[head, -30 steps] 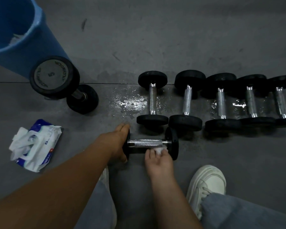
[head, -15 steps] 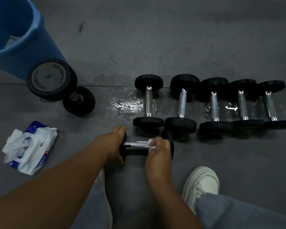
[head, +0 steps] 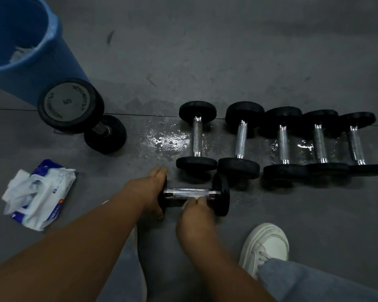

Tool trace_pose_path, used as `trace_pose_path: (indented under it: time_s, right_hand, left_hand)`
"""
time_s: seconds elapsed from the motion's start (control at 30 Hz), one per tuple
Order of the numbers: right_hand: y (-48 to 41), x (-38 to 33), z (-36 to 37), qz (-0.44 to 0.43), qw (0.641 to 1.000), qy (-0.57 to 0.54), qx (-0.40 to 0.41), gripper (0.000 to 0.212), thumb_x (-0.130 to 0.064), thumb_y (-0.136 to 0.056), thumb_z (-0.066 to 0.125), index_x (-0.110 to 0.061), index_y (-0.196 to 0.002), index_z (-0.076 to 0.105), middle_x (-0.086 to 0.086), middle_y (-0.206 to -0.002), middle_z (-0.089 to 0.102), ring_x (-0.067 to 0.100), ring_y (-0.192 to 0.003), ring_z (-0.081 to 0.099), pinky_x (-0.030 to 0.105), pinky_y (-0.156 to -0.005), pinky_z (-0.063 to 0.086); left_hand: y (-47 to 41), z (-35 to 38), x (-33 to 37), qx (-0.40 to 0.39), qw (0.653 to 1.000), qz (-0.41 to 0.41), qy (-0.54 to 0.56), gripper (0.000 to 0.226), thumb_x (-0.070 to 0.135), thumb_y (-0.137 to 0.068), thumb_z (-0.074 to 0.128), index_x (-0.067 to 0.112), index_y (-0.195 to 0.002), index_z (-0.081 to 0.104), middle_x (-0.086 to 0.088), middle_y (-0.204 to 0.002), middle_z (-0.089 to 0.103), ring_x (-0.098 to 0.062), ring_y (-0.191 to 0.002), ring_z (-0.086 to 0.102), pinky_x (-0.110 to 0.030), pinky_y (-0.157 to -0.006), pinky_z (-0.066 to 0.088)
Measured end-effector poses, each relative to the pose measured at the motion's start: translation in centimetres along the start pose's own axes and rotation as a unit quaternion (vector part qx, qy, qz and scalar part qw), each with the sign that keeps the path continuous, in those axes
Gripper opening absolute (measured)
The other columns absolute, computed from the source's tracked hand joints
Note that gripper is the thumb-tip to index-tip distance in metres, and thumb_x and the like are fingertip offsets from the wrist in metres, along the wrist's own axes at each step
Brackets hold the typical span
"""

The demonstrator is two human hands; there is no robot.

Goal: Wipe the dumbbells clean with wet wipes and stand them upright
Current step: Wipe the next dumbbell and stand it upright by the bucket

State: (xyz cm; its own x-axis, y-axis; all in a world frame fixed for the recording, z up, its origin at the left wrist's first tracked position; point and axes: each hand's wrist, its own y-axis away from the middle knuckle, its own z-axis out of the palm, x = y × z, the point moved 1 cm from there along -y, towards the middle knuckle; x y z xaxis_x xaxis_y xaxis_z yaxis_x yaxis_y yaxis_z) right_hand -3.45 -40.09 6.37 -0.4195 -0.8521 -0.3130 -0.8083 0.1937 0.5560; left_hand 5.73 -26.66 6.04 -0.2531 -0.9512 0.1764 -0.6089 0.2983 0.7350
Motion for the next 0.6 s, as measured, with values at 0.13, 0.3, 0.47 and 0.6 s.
trace_pose_path:
  time_s: [0.13,0.3,0.47,0.6]
  right_hand:
    - [-1.8,2.0,0.0,0.001,0.996,-0.033,0.087,0.038,-0.007,-0.090,0.045,-0.014,-0.128,0.043,0.005,-0.132,0.041,0.027,-0.108,0.055,0.033,-0.082,0.047]
    - [-1.4,-0.2,0.9,-0.215,0.972,-0.098,-0.011,0.058,-0.016,-0.083,0.037,-0.032,-0.139,0.034,-0.006,-0.144,0.036,0.026,-0.117,0.053,0.038,-0.090,0.049]
    - [-2.8,0.7,1.6,-0.158,0.981,-0.114,0.020,0.055,-0.003,-0.081,0.051,-0.015,-0.135,0.050,0.003,-0.146,0.039,0.021,-0.129,0.045,0.023,-0.105,0.035]
    - [-4.2,1.0,0.5,-0.111,0.970,-0.209,0.061,0.028,-0.006,-0.086,0.055,-0.014,-0.111,0.065,0.010,-0.108,0.062,0.027,-0.098,0.061,0.026,-0.084,0.042]
  left_hand:
    - [0.1,0.1,-0.1,-0.001,1.000,-0.005,0.002,0.132,0.038,-0.060,0.089,0.021,-0.156,0.000,0.005,-0.165,0.002,-0.024,-0.133,0.049,-0.032,-0.097,0.044]
    - [-0.2,0.4,-0.1,0.000,1.000,-0.001,0.007,0.127,0.036,-0.063,0.087,0.022,-0.156,0.001,0.005,-0.164,0.005,-0.026,-0.130,0.051,-0.034,-0.095,0.045]
    - [-0.2,0.3,0.1,-0.003,1.000,-0.004,0.005,0.130,0.037,-0.060,0.089,0.021,-0.156,0.002,0.004,-0.164,0.007,-0.023,-0.134,0.048,-0.031,-0.095,0.044]
    - [-0.1,0.4,0.0,-0.006,1.000,-0.004,0.007,0.132,0.036,-0.059,0.089,0.022,-0.156,0.001,0.003,-0.165,0.003,-0.025,-0.135,0.047,-0.033,-0.098,0.043]
